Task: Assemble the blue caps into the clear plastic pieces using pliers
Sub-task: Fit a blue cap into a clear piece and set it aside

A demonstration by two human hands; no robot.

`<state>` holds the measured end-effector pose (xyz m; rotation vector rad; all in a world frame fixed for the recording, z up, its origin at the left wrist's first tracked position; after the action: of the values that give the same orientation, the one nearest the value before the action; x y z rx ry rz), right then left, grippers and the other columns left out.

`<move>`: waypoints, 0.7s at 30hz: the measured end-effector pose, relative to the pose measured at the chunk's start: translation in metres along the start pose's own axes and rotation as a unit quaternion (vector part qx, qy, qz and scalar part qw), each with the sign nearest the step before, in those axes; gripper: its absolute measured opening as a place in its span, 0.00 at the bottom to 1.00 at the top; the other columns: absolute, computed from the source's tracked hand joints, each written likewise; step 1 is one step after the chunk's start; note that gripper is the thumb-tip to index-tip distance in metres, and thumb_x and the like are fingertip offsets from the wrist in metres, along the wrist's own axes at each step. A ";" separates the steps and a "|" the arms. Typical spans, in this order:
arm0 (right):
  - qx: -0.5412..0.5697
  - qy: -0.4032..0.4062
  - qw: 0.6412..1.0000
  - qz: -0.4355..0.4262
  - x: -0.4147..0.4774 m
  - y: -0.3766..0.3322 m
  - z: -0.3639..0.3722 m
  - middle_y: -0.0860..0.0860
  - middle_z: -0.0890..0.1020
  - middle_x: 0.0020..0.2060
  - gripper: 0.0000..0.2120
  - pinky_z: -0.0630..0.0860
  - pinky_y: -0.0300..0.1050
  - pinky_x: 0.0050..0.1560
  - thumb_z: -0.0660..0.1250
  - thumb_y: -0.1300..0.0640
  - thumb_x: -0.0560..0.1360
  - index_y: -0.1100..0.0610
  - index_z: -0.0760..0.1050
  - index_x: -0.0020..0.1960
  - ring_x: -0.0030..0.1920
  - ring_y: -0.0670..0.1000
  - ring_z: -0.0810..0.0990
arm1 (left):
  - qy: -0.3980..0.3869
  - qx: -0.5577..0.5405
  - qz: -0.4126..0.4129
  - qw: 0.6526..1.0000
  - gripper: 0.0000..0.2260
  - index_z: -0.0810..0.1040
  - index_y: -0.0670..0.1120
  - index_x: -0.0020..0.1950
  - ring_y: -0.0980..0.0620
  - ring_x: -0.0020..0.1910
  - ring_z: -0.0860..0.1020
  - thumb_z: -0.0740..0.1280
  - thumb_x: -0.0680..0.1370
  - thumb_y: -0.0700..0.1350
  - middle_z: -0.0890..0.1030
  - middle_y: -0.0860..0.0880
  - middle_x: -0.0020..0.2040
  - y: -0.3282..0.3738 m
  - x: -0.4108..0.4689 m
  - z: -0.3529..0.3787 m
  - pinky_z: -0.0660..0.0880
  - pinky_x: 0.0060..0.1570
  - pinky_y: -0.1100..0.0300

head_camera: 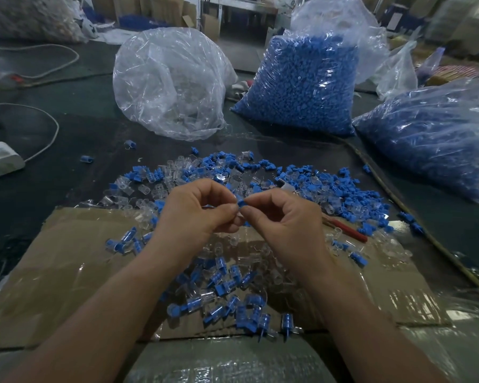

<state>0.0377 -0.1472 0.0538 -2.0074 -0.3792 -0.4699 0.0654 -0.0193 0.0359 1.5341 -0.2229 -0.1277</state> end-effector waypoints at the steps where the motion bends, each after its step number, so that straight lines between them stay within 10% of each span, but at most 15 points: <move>1: 0.001 0.003 1.000 -0.005 0.000 -0.001 -0.001 0.37 0.78 0.31 0.12 0.73 0.27 0.37 0.71 0.64 0.69 0.47 0.77 0.42 0.36 0.36 0.80 | 0.002 0.004 0.003 1.000 0.06 0.77 0.41 0.40 0.52 0.31 0.81 0.67 0.71 0.30 0.81 0.47 0.32 0.000 0.000 0.000 0.77 0.32 0.67; 21: -0.066 -0.026 0.996 -0.060 0.002 -0.005 0.000 0.45 0.78 0.45 0.14 0.76 0.35 0.46 0.71 0.61 0.70 0.53 0.78 0.54 0.45 0.43 0.78 | 0.019 -0.034 -0.054 0.998 0.05 0.78 0.41 0.37 0.54 0.23 0.78 0.68 0.70 0.33 0.81 0.47 0.27 0.000 -0.002 -0.005 0.72 0.21 0.66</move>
<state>0.0370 -0.1450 0.0589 -2.1367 -0.5155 -0.5311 0.0649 -0.0145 0.0355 1.4792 -0.1045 -0.1896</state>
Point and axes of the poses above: each hand's wrist, its own x-axis towards the middle knuckle, its own z-axis out of the palm, y = z × x, the point moved 6 cm from there along x, towards the middle knuckle
